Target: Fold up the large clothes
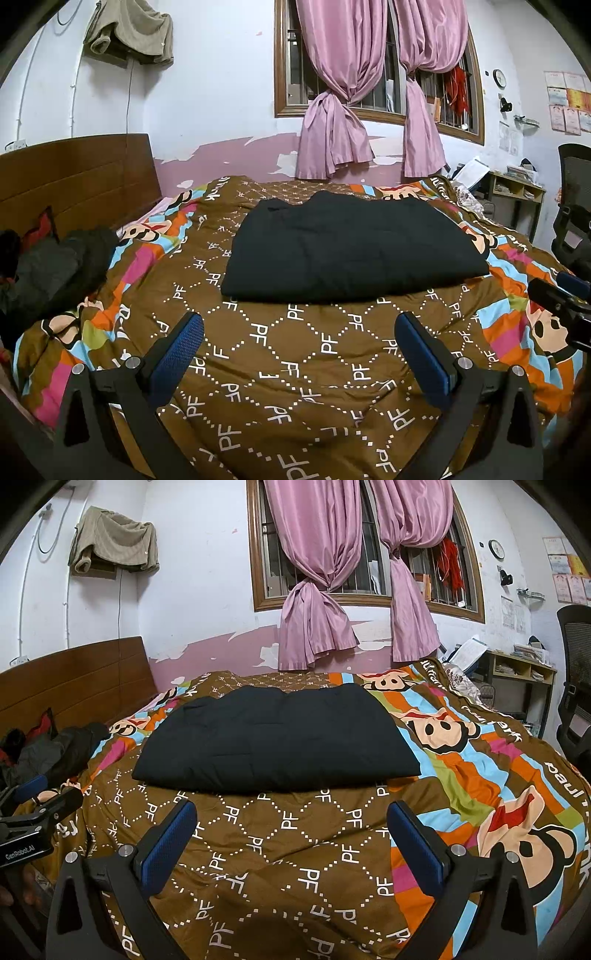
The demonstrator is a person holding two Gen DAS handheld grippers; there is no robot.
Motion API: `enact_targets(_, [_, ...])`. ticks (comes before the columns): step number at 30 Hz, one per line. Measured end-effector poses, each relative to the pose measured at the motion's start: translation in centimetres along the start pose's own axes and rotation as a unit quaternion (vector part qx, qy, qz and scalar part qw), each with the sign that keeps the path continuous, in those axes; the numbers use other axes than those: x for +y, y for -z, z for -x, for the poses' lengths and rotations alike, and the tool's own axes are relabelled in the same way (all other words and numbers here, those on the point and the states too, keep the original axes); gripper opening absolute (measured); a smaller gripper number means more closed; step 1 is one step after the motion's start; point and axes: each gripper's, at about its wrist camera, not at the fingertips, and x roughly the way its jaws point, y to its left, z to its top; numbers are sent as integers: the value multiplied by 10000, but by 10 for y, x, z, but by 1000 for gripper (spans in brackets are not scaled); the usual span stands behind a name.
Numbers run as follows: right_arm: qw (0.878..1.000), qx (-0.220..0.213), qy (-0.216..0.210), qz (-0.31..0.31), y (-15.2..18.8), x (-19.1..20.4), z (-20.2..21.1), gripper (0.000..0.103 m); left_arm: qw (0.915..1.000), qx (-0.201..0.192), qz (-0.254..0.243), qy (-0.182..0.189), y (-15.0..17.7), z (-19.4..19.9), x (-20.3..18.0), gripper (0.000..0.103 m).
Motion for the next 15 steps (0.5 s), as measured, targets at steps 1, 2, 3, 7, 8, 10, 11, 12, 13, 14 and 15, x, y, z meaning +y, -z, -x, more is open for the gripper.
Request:
enact_targets(1, [10000, 2, -4, -3, 0, 0, -1, 103, 10000, 8, 8, 1, 0, 0, 0, 101])
enact_targets(2, [10000, -10, -6, -5, 0, 0, 0, 103, 10000, 12, 12, -3, 0, 0, 0, 101])
enact_targets(3, [10000, -19, -7, -7, -1, 0, 1, 103, 10000, 6, 11, -7, 0, 0, 0, 101])
enact_targets(7, [10000, -31, -8, -9, -2, 1, 2, 103, 10000, -1, 10, -4, 0, 0, 1, 101])
enact_targets(8, [10000, -27, -8, -9, -2, 1, 2, 103, 10000, 2, 9, 3, 0, 0, 1, 101])
enact_targets(10, [10000, -27, -4, -8, -3, 1, 2, 103, 10000, 2, 3, 0, 0, 0, 1, 101])
enact_targets(11, [10000, -32, -5, -9, -3, 1, 2, 103, 10000, 1, 2, -2, 0, 0, 0, 101])
enact_targets(12, [10000, -37, -5, -11, -3, 1, 3, 103, 10000, 0, 3, -4, 0, 0, 0, 101])
enact_targets(13, [10000, -37, -4, -12, -2, 1, 2, 103, 10000, 0, 3, -5, 0, 0, 0, 101])
enact_targets(14, [10000, -33, -8, -11, -2, 1, 2, 103, 10000, 3, 3, -6, 0, 0, 0, 101])
enact_targets(15, [10000, -38, -9, -12, -2, 1, 2, 103, 10000, 5, 6, -5, 0, 0, 0, 101])
